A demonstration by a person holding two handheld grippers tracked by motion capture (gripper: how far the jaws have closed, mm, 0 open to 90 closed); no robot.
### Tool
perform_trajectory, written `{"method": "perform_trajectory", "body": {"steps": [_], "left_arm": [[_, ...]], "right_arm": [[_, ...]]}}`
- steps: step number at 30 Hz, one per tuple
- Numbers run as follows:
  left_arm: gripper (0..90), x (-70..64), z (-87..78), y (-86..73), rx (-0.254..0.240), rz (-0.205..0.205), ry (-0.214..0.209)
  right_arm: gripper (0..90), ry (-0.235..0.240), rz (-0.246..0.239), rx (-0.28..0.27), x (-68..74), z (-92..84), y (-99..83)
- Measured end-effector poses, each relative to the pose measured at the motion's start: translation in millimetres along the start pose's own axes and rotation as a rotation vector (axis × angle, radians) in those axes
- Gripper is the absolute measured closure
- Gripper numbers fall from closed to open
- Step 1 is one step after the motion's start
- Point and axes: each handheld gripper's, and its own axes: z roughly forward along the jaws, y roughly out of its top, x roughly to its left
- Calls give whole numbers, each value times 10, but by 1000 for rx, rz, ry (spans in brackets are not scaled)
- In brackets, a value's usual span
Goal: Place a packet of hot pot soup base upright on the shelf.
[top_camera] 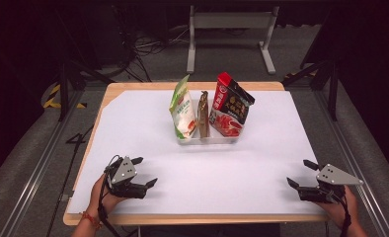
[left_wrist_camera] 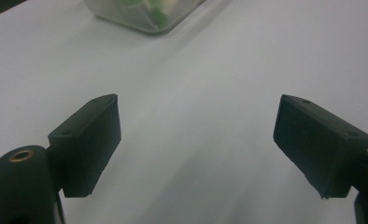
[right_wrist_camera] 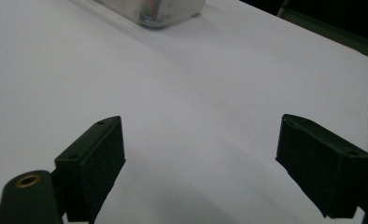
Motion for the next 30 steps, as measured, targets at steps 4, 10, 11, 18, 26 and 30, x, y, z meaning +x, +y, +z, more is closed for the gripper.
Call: {"method": "perform_trajectory", "body": {"steps": [4, 10, 11, 18, 26, 30], "left_arm": [[157, -4, -2, 26, -10, 3, -1], [157, 2, 17, 46, -6, 5, 1], [156, 7, 24, 47, -5, 8, 2], [157, 22, 31, 29, 1, 5, 4], [156, 49, 17, 11, -1, -12, 10], [157, 50, 5, 9, -4, -16, 12]], "right_arm": [[156, -2, -3, 0, 19, -22, -3], [155, -5, -6, -3, 16, -38, -14], [154, -10, -8, -5, 11, -42, -12], [143, -10, -9, -3, 8, -18, -3], [148, 3, -7, -10, 18, 1, 38], [147, 8, -10, -5, 28, 18, 38]]}}
